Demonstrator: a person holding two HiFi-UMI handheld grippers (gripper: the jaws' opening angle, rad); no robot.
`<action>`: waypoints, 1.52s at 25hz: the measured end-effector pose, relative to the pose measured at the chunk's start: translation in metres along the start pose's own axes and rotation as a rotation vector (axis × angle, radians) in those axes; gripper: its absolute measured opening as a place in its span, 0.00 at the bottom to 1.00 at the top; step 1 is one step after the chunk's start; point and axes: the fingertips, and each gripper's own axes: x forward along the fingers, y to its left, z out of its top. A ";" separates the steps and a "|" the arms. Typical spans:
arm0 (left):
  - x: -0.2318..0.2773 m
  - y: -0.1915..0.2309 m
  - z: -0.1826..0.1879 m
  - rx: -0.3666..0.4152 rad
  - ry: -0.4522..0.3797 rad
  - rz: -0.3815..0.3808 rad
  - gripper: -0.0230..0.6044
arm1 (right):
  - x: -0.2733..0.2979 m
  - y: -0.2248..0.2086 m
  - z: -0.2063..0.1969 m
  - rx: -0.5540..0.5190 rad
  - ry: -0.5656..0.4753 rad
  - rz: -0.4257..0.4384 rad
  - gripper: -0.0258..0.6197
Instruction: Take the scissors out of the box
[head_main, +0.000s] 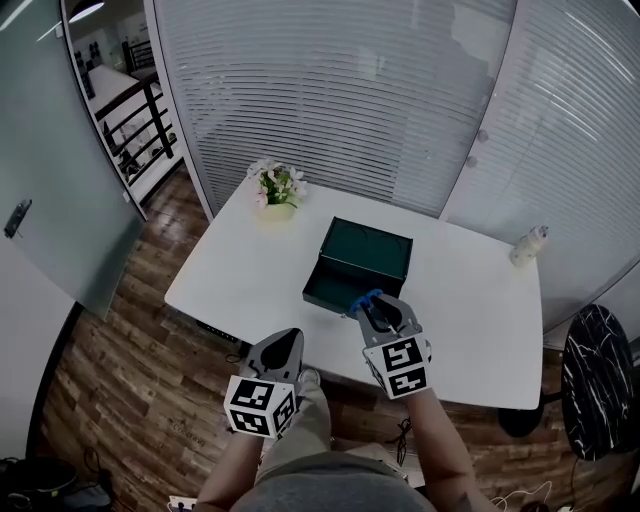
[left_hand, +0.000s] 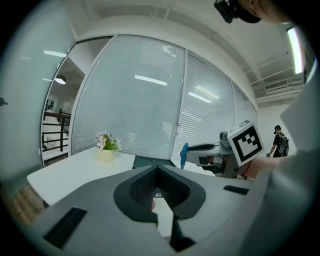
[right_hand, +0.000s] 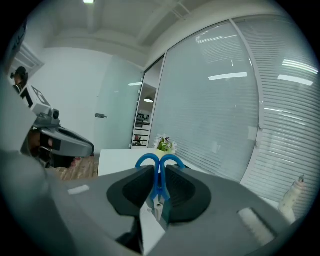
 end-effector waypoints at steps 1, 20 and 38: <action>-0.004 -0.002 -0.001 0.001 -0.003 0.000 0.04 | -0.008 0.003 0.002 0.004 -0.011 -0.007 0.18; -0.065 -0.045 -0.011 0.022 -0.064 -0.018 0.04 | -0.119 0.058 -0.018 0.102 -0.082 -0.082 0.18; -0.071 -0.051 -0.018 0.020 -0.054 0.003 0.04 | -0.135 0.064 -0.021 0.095 -0.088 -0.053 0.18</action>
